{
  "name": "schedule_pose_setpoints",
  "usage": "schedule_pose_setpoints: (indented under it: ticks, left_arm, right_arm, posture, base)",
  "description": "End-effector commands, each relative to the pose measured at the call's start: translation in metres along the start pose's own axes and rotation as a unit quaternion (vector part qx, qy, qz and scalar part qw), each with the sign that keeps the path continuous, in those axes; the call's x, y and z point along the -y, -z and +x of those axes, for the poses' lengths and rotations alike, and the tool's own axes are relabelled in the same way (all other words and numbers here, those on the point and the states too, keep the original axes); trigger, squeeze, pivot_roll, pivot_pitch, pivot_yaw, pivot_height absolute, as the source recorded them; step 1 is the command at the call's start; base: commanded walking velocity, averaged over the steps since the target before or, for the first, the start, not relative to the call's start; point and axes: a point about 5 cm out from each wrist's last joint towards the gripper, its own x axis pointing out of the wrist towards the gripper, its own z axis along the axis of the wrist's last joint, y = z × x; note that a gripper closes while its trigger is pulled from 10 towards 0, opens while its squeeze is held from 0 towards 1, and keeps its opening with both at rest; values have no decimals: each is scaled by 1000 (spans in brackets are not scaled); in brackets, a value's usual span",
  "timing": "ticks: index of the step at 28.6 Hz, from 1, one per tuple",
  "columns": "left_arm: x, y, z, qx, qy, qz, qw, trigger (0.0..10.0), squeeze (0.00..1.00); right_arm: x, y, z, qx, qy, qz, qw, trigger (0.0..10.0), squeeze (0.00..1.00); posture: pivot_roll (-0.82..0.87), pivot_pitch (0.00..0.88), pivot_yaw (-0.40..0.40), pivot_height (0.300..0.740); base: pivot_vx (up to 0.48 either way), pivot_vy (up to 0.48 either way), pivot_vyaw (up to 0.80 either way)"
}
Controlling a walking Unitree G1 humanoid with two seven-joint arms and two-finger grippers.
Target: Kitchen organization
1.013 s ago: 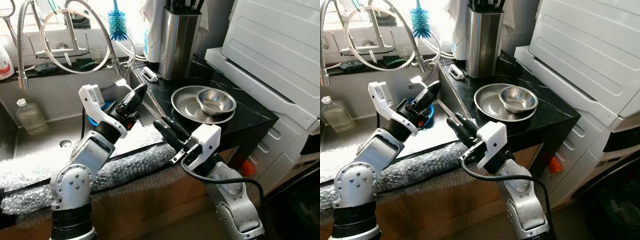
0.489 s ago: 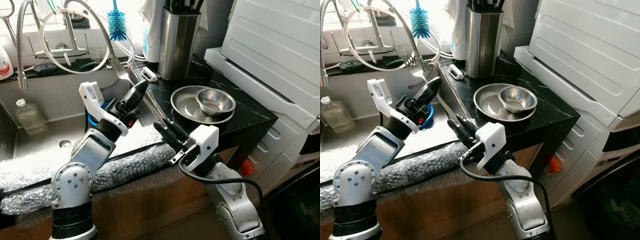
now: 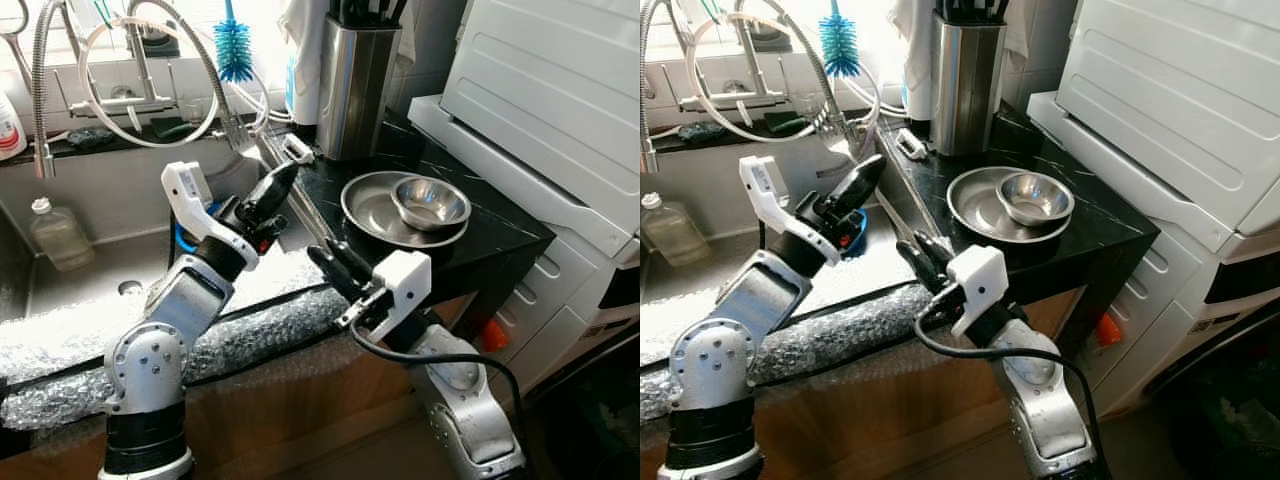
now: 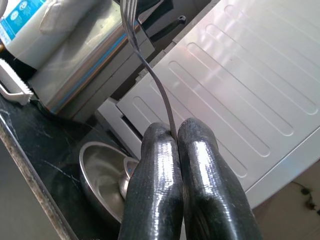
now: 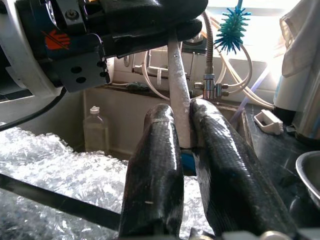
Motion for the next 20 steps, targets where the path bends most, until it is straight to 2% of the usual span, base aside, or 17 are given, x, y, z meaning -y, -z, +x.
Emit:
schedule_pose_setpoints:
  ticks: [1, 2, 3, 4, 5, 6, 11, 12, 13, 14, 18, 20]
  left_arm:
    - [-16, -27, -4, 77, -72, 35, 994, 0, 0]
    - [-17, -32, -4, 96, -79, 27, 992, 0, 0]
    - [-17, -32, -4, 96, -79, 27, 992, 0, 0]
    - [-18, -35, -4, 109, -84, 18, 990, 471, 0]
    - [-18, -35, -4, 109, -84, 18, 990, 471, 0]
    - [-19, -37, -4, 120, -90, 6, 989, 9922, 0]
    - [-21, -41, -5, 138, -99, -13, 985, 10000, 0]
    - [-22, -42, -5, 140, -102, -15, 985, 10000, 0]
    - [-22, -42, -5, 142, -104, -17, 984, 10000, 0]
    - [-22, -42, -5, 145, -105, -21, 984, 10000, 0]
    - [-26, -48, -6, 169, -131, -8, 977, 10000, 0]
    - [-28, -52, -7, 176, -150, 29, 972, 10000, 0]
  right_arm:
    - [5, 1, -5, -6, 8, -8, 1000, 10000, 0]
    - [5, 1, -5, -7, 8, 1, 1000, 10000, 0]
    - [5, 1, -5, -7, 8, 1, 1000, 10000, 0]
    - [5, 2, -5, -9, 12, 0, 1000, 10000, 439]
    - [5, 2, -5, -9, 12, 0, 1000, 10000, 439]
    - [6, 2, -5, -6, 16, 8, 1000, 10000, 1000]
    - [8, 2, -5, -11, 21, -3, 1000, 10000, 1000]
    - [8, 2, -5, -13, 23, -6, 1000, 10000, 384]
    - [8, 3, -5, -13, 23, -5, 1000, 10000, 384]
    - [8, 3, -5, -14, 23, -7, 1000, 10000, 0]
    - [9, 4, -4, -18, 26, -10, 999, 10000, 0]
    - [9, 4, -5, -18, 30, -10, 999, 10000, 0]
  posture:
    - [-36, 0, -62, 740]
    - [-36, 0, -63, 740]
    - [-36, 0, -63, 740]
    - [-36, 0, -62, 740]
    - [-36, 0, -62, 740]
    - [-37, 0, -63, 740]
    - [-36, 0, -63, 740]
    - [-36, 0, -63, 740]
    - [-36, 0, -63, 740]
    - [-36, 0, -63, 740]
    - [-38, 0, -63, 740]
    - [-37, 0, -64, 740]
  base:
    - [0, 0, 0]
    - [0, 0, 0]
    - [0, 0, 0]
    - [0, 0, 0]
    - [0, 0, 0]
    - [0, 0, 0]
    - [0, 0, 0]
    - [0, 0, 0]
    - [0, 0, 0]
    - [0, 0, 0]
    - [0, 0, 0]
    - [0, 0, 0]
